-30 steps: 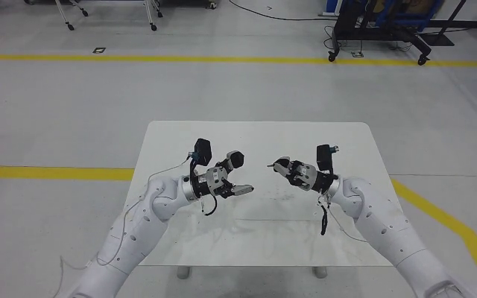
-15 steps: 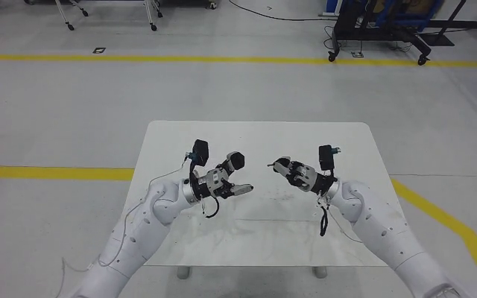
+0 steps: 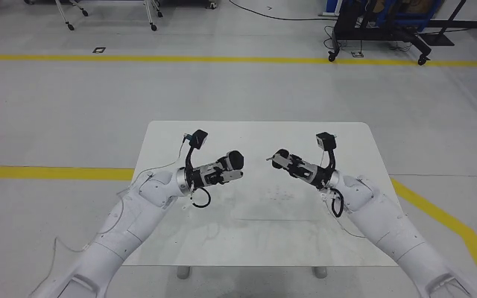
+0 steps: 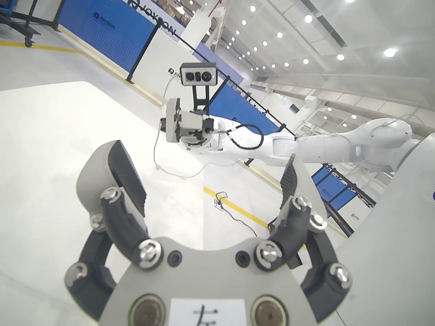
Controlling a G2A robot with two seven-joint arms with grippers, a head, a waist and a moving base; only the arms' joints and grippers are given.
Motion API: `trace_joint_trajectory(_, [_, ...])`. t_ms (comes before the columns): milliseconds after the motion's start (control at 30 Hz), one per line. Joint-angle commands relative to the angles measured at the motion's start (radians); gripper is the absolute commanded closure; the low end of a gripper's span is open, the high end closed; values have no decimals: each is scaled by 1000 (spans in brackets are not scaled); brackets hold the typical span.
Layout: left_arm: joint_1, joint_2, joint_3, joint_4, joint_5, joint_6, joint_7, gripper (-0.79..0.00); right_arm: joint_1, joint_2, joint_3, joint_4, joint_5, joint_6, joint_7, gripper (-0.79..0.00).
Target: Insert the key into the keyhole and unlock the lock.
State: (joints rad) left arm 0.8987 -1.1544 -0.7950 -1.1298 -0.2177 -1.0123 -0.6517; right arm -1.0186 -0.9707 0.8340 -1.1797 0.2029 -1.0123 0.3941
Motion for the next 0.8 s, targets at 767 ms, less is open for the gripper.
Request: trace_joint_trajectory(767, [-106,-126,76,177,77,0,10,-391,75,-64,-47,120,167,0,236,0])
